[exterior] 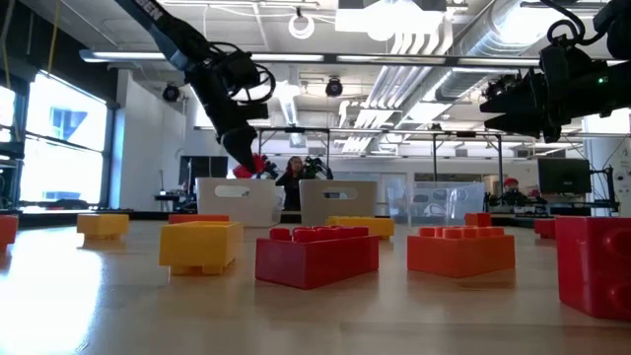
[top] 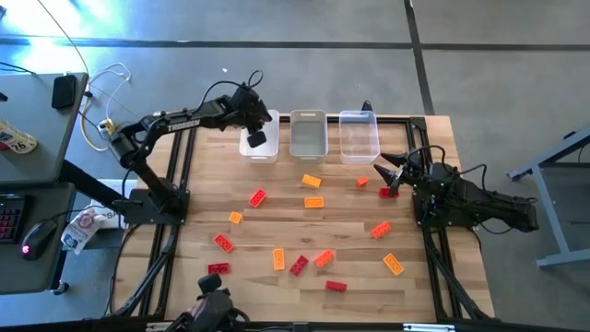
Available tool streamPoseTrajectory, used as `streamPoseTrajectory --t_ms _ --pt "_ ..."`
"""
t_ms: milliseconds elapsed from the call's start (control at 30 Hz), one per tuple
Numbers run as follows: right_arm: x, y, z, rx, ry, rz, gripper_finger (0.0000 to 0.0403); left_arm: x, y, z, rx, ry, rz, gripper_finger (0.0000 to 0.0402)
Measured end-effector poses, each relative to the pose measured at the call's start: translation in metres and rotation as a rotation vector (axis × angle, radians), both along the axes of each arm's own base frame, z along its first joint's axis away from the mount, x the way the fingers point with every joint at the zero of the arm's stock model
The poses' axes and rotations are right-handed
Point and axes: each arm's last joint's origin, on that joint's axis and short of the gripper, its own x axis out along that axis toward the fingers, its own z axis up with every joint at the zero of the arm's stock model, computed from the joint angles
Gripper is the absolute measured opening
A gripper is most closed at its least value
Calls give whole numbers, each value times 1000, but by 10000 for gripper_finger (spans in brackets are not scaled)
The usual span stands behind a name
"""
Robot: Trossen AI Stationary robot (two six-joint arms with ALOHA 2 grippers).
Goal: Sort & place blocks by color
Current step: Put the red game piece into the white bin
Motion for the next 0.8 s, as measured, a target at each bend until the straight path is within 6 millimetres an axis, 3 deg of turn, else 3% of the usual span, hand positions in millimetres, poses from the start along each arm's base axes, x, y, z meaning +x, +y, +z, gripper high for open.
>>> streamPoseTrajectory --t_ms 167,433,800 --pt "0 0 0 8 -5 7 250 3 2 -11 -37 10 -3 100" --pt "1 2 0 183 -98 63 250 4 3 -15 -47 18 -3 142" --pt "0 1 0 191 -111 12 250 -5 -6 12 31 3 111 185"
